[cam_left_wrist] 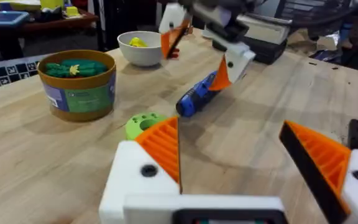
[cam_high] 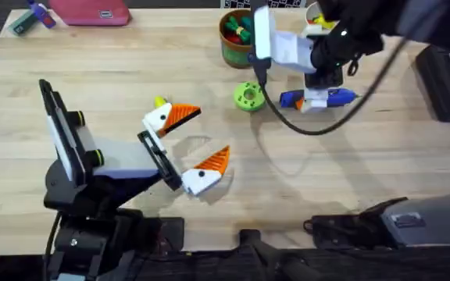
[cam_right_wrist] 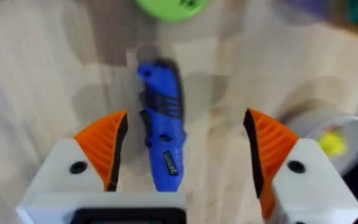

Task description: Pick up the gripper from the table and insert it into the empty holder that is missing its gripper. Then pick up a screw, insert it into the mounting hole, and use the screwdriver to tighten it. Finally, clean up the table by picking up the vegetable and placing it into the bucket.

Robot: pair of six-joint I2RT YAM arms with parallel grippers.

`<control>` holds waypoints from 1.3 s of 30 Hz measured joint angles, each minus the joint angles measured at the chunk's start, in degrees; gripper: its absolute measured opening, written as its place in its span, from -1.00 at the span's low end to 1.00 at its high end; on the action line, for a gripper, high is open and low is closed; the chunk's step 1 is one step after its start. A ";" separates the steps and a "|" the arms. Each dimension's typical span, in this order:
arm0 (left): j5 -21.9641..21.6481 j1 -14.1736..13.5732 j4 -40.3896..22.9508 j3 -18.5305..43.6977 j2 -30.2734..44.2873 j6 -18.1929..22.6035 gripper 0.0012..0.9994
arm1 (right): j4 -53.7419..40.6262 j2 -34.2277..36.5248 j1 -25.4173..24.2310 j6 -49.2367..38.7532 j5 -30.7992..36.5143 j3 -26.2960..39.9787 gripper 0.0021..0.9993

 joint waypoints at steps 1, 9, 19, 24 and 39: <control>-0.04 0.00 0.04 0.00 0.00 0.01 0.97 | 0.56 -1.72 0.80 1.40 -0.02 0.00 0.98; -5.07 0.20 -2.21 1.23 0.00 -1.05 0.97 | 15.27 -10.78 5.04 22.03 -3.51 0.00 0.98; -17.19 2.34 -22.25 20.04 11.89 3.59 0.97 | 14.49 -21.57 5.60 55.24 -5.14 0.00 0.98; -23.38 2.38 -32.75 34.95 28.94 6.25 0.97 | 6.84 -26.71 5.60 71.45 0.68 0.00 0.98; -35.49 2.38 -47.02 55.75 60.80 0.51 0.97 | -11.27 -27.94 2.63 101.37 13.64 -1.39 0.98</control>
